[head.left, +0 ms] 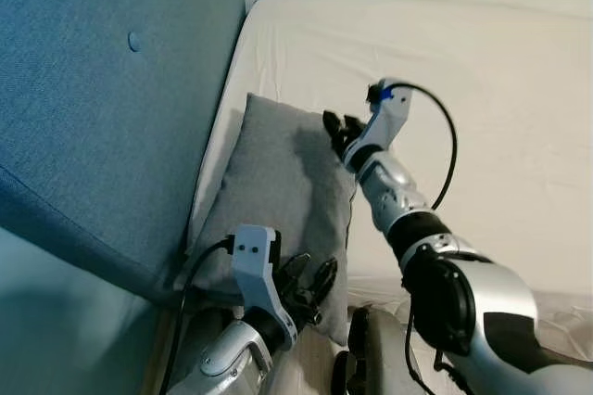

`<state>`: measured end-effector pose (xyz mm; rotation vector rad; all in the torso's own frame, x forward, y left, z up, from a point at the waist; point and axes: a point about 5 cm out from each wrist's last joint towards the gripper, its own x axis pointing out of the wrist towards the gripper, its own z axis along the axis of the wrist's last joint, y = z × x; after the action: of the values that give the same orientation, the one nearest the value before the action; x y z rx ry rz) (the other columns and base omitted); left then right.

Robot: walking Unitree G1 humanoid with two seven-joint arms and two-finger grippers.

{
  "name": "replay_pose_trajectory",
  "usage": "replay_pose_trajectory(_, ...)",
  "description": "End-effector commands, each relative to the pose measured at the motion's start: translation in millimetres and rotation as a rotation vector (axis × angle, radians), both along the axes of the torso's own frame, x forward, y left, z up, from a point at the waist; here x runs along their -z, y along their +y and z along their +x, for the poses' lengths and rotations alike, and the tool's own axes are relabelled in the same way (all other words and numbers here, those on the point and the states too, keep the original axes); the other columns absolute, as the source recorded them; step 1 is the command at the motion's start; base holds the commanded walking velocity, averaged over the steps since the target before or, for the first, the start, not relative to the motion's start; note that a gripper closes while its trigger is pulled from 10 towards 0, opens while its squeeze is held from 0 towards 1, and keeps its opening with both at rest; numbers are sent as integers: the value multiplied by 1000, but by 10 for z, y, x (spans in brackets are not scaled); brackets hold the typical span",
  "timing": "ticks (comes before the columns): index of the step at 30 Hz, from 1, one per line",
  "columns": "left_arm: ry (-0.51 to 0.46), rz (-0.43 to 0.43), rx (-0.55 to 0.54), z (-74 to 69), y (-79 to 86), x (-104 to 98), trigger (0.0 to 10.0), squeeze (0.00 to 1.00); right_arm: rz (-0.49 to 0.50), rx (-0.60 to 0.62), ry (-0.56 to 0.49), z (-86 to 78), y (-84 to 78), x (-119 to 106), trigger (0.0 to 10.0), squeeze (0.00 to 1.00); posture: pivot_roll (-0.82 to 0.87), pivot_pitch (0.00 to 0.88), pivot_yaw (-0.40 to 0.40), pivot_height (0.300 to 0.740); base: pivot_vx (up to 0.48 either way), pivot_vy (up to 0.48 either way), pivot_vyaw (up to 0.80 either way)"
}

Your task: Clean up the room

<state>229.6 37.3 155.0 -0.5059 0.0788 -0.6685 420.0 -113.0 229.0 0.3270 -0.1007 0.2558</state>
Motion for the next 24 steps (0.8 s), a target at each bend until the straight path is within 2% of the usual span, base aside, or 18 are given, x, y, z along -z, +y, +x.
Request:
replay_pose_trajectory(1, -10, -117, 89, -76, -209, -164, 10000, 0, 11, 12, 1, -15, -32, 65, 10000, 0, 143, 383, -27, 596, 0, 0, 0)
replay_pose_trajectory(4, -38, -112, 87, -43, -103, -223, 10000, 0, 48, 43, 10, -22, -102, 109, 10000, 0, 139, 379, -26, 596, 0, 0, 0)
replay_pose_trajectory(5, -60, -87, 60, -7, -30, -242, 10000, 0, 64, 71, 19, -26, -153, 141, 10000, 0, 135, 373, -26, 596, 0, 0, 0)
replay_pose_trajectory(8, -156, 107, -144, 236, 406, -232, 10000, 0, 144, 248, 106, -70, -441, 357, 10000, 0, 134, 368, -28, 596, 0, 0, 0)
replay_pose_trajectory(9, -156, 107, -144, 236, 406, -232, 10000, 0, 144, 248, 106, -70, -441, 357, 10000, 0, 134, 368, -28, 596, 0, 0, 0)
replay_pose_trajectory(11, -158, 273, -298, 376, 804, -106, 10000, 0, 253, 346, 189, -135, -619, 569, 10000, 0, 135, 367, -29, 596, 0, 0, 0)
replay_pose_trajectory(12, -158, 273, -298, 376, 804, -106, 10000, 0, 253, 346, 189, -135, -619, 569, 10000, 0, 135, 367, -29, 596, 0, 0, 0)
replay_pose_trajectory(14, -143, 370, -386, 407, 1090, -16, 10000, 0, 342, 383, 258, -204, -697, 765, 10000, 0, 139, 371, -33, 596, 0, 0, 0)
replay_pose_trajectory(15, -143, 370, -386, 407, 1090, -16, 10000, 0, 342, 383, 258, -204, -697, 765, 10000, 0, 139, 371, -33, 596, 0, 0, 0)
replay_pose_trajectory(16, -136, 394, -407, 396, 1169, 8, 10000, 0, 371, 391, 286, -237, -718, 851, 10000, 0, 147, 371, -34, 596, 0, 0, 0)
replay_pose_trajectory(17, -130, 402, -417, 373, 1213, 18, 10000, 0, 369, 402, 307, -271, -744, 929, 0, 0, 155, 372, -37, 596, 0, 0, 0)
replay_pose_trajectory(18, -130, 402, -417, 373, 1213, 18, 10000, 0, 369, 402, 307, -271, -744, 929, 0, 0, 155, 372, -37, 596, 0, 0, 0)
replay_pose_trajectory(19, -123, 410, -426, 328, 1252, 30, 10000, 0, 322, 416, 341, -324, -777, 1044, 0, 0, 162, 375, -41, 596, 0, 0, 0)
replay_pose_trajectory(24, -118, 409, -433, 303, 1260, 29, 10000, 0, 290, 412, 357, -345, -783, 1090, 0, 0, 167, 376, -42, 596, 0, 0, 0)
